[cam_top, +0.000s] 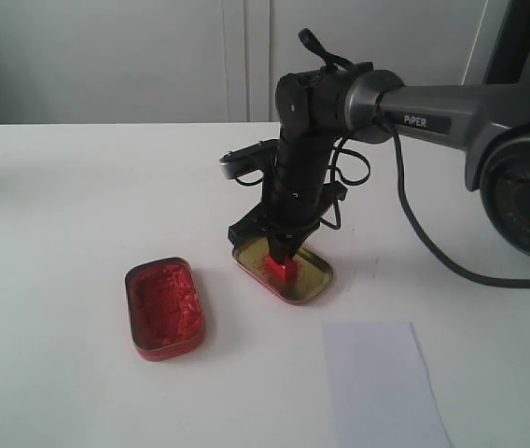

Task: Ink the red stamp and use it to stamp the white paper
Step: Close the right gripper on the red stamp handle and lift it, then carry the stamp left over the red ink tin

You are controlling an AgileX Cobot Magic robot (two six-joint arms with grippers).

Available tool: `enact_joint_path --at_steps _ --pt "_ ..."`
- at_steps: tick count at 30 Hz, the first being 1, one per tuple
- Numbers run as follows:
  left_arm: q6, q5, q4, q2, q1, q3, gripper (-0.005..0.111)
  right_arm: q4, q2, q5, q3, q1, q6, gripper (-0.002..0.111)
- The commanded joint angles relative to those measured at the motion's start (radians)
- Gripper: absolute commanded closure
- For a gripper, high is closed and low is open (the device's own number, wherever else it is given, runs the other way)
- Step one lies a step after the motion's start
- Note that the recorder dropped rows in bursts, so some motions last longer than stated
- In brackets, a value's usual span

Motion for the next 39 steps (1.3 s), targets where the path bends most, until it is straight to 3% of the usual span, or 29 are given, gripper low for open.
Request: enact_joint_path --at_steps 1,21,39 --pt "0.000 0.015 0.004 -0.005 0.002 0.010 0.107 -0.006 0.000 0.008 -0.005 0.001 0.003 0.108" --pt "0.000 0.015 0.004 -0.005 0.002 0.010 0.107 -0.004 -0.136 -0.008 -0.005 0.012 0.085 0.108" --pt "0.000 0.015 0.004 -0.005 0.002 0.010 0.107 -0.008 -0.159 -0.007 -0.005 0.215 0.243 0.108"
